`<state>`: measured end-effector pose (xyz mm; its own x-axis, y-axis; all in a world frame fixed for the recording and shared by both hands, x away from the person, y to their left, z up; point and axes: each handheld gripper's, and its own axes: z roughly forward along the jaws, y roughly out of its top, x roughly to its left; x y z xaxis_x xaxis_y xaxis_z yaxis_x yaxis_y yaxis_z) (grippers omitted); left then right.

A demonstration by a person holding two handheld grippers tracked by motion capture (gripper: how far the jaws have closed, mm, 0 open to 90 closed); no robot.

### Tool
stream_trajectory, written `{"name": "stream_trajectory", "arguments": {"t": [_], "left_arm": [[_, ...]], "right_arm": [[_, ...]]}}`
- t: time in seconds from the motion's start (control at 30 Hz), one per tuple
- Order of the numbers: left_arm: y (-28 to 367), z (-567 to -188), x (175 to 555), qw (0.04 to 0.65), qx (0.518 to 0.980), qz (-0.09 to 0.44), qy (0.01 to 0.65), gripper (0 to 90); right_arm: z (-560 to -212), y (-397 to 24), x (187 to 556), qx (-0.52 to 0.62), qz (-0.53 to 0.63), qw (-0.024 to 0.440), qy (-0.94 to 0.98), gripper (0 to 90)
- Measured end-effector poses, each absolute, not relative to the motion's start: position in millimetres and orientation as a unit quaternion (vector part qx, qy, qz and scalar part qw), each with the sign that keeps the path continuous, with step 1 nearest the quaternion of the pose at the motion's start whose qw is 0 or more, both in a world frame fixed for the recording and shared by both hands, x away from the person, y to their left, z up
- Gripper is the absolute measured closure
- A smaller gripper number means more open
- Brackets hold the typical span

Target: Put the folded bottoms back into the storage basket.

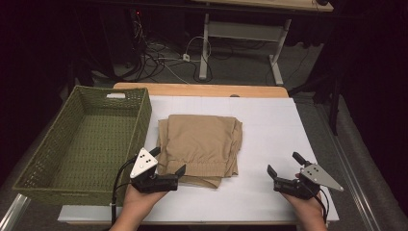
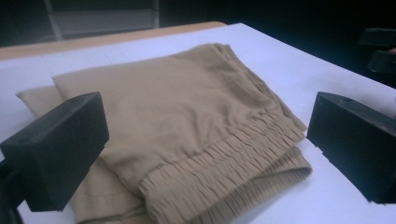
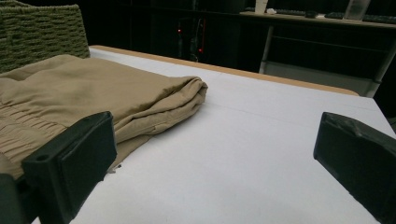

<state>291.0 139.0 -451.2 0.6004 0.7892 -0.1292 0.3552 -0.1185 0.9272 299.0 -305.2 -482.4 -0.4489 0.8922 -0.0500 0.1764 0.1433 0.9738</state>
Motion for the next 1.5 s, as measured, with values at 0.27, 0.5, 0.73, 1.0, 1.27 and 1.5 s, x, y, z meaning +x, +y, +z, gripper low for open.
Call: {"name": "stream_trajectory", "arguments": {"t": [0.27,0.5,0.73,1.0,1.27,1.5], "left_arm": [[139,-449,292,0.531,0.720,0.202,0.398,0.0],[136,-454,291,0.522,0.729,0.192,0.400,0.0],[126,-470,295,0.491,0.754,0.176,0.400,0.0],[120,-486,302,0.444,0.781,0.153,0.412,0.0],[118,-495,296,0.427,0.788,0.148,0.418,0.0],[121,-492,297,0.433,0.787,0.148,0.413,0.0]], "right_arm": [[-481,-307,294,0.398,0.518,0.347,0.673,0.4],[-478,-303,295,0.393,0.521,0.346,0.674,0.4],[-478,-289,297,0.384,0.517,0.326,0.692,5.7],[-483,-259,304,0.358,0.510,0.250,0.741,46.9],[-487,-217,320,0.335,0.423,0.217,0.813,53.8],[-501,-193,341,0.363,0.400,0.160,0.827,41.1]]}}
